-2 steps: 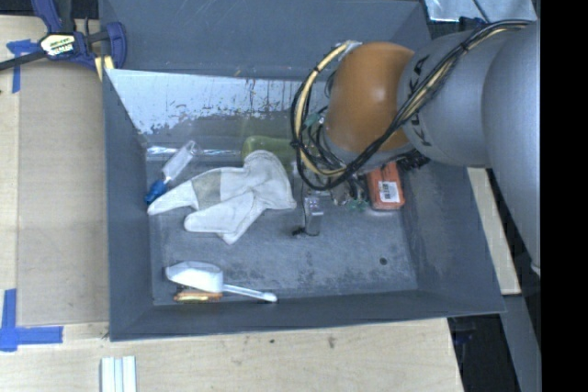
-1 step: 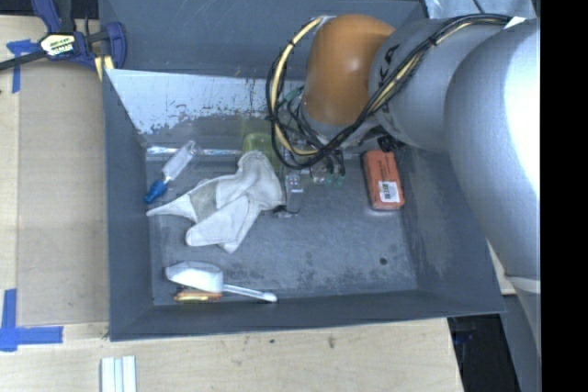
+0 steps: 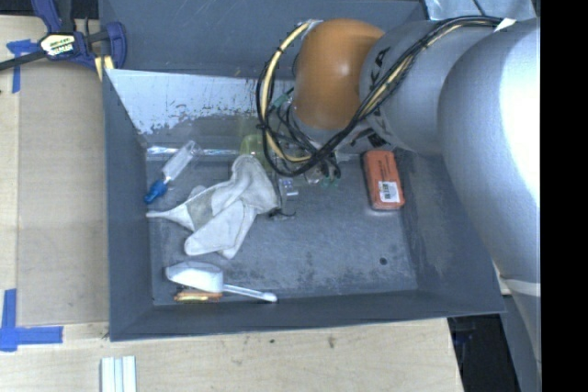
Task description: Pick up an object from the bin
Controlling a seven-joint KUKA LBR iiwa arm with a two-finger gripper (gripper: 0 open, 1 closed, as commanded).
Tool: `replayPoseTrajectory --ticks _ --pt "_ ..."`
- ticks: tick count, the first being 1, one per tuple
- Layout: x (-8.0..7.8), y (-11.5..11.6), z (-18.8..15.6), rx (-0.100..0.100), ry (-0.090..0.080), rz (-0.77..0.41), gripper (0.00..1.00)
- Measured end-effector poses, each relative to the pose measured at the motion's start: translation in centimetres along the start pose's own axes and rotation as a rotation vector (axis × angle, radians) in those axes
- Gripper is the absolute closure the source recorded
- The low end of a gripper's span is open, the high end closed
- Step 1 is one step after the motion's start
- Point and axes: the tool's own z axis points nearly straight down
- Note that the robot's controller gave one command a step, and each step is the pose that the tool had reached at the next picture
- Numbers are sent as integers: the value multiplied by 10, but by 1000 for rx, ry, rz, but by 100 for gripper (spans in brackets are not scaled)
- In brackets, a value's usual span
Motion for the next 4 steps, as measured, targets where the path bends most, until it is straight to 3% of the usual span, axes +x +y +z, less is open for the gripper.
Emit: replayPoseTrajectory --ticks 1,2,3,4 --pt "23 50 -2 -5 -33 -100 0" --pt "25 74 -3 -10 -41 -129 100" --pt "27 74 0 -9 -33 -129 100" --pt "61 47 -141 -9 -25 -117 100"
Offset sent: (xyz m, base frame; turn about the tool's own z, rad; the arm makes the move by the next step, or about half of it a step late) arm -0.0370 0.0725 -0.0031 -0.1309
